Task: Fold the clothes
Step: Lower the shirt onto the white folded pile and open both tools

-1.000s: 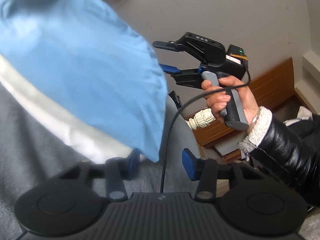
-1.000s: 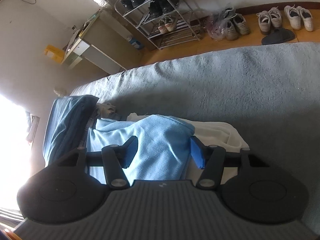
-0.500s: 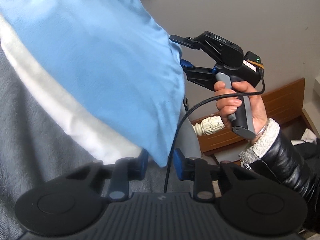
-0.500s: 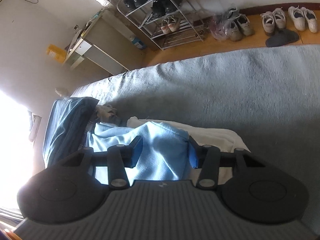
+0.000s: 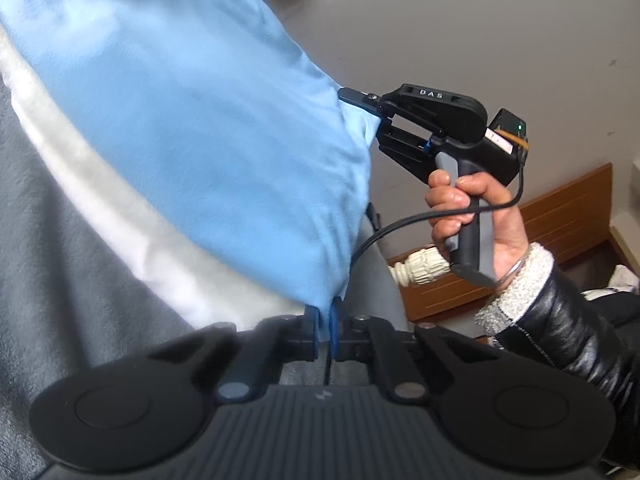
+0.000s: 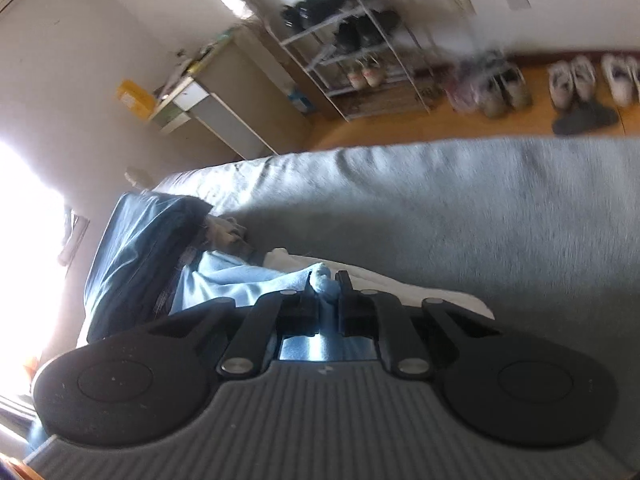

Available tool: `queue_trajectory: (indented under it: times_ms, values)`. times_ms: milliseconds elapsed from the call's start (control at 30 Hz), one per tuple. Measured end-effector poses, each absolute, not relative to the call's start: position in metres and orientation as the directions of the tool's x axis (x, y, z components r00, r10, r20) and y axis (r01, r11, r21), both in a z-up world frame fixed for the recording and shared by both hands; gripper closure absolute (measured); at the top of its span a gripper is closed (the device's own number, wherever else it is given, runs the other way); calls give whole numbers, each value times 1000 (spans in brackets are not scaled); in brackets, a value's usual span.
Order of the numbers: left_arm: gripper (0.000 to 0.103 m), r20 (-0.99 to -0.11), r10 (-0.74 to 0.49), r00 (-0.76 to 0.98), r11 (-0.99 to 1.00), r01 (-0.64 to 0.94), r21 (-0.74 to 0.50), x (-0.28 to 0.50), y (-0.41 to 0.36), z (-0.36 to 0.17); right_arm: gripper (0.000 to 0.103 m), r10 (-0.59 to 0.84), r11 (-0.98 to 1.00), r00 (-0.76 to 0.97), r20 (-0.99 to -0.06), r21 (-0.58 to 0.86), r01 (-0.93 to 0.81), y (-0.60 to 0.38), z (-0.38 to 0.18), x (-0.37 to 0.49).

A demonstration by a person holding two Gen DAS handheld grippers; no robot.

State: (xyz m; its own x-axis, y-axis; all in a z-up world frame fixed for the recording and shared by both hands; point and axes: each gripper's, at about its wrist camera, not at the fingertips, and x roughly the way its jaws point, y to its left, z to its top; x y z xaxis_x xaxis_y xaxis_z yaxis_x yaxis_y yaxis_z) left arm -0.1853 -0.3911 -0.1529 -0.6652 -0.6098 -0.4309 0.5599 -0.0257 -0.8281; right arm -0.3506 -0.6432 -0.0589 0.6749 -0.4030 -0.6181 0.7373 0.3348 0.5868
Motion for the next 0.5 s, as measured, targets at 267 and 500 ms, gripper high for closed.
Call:
queue_trajectory:
  times_ms: [267, 500]
  values:
    - [99, -367, -598, -712, -13, 467, -884, -160, -383, -152, 99, -438, 339, 679, -589, 591, 732, -623, -37, -370]
    - [99, -410, -575, -708, 1, 500, -866, -150, -384, -156, 99, -438, 319, 659, -611, 580, 749, -619, -49, -380]
